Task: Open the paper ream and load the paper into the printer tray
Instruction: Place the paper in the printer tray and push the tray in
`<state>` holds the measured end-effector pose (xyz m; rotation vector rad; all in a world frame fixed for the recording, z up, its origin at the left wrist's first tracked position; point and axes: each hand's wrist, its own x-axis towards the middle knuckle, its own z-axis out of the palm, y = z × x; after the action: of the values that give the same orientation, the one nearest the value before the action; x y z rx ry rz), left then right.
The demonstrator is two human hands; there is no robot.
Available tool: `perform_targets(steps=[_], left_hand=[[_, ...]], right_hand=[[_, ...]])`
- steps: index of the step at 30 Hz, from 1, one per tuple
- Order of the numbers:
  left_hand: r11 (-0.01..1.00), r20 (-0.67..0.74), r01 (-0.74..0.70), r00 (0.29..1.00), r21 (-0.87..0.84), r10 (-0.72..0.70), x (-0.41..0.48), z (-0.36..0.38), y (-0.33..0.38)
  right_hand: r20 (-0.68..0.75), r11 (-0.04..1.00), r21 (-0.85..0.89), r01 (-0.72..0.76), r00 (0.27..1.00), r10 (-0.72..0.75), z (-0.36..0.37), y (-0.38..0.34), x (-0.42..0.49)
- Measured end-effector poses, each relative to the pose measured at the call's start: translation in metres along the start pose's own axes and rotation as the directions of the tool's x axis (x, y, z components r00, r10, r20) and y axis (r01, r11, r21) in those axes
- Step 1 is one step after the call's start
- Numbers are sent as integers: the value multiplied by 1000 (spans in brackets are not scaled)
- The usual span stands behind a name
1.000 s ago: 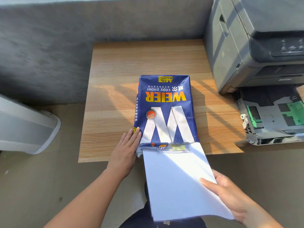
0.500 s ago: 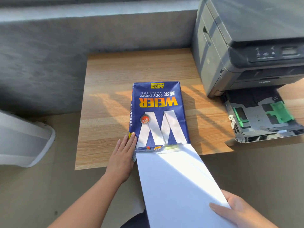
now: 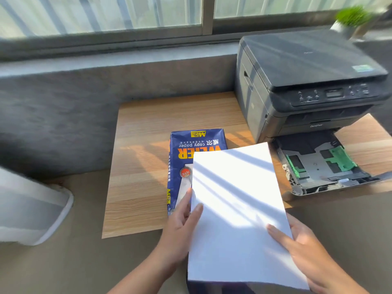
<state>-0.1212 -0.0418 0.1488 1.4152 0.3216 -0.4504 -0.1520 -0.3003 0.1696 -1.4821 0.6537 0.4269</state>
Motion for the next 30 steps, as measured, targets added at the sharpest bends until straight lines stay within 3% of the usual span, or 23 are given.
perform_targets(steps=[4,7,11,14,20,23,26,30], left_hand=[[997,15,-52,998,-52,53,3,13,15],[995,-11,-97,995,12,97,10,18,16],[985,-23,-138,990,102,141,18,36,10],[979,1,-135,991,152,137,27,58,6],[977,-6,-53,998,207,56,59,150,-10],[954,15,-74,997,289,73,82,216,-17],[933,21,-76,997,353,73,106,283,-17],[911,-61,-10,997,413,39,136,340,-17]], right_hand=[[-22,997,-46,56,998,-57,-3,-9,10],[-25,994,-43,98,995,-100,-11,-15,17],[-12,990,87,114,993,-114,-25,-22,28],[-77,993,26,116,991,-114,-50,-28,38],[-122,995,-31,99,987,-102,-155,-48,59],[-138,984,-151,93,984,-114,-220,-60,76],[-67,987,-140,73,994,-83,-286,-67,107],[-91,970,-228,86,990,-109,-341,-72,151]])
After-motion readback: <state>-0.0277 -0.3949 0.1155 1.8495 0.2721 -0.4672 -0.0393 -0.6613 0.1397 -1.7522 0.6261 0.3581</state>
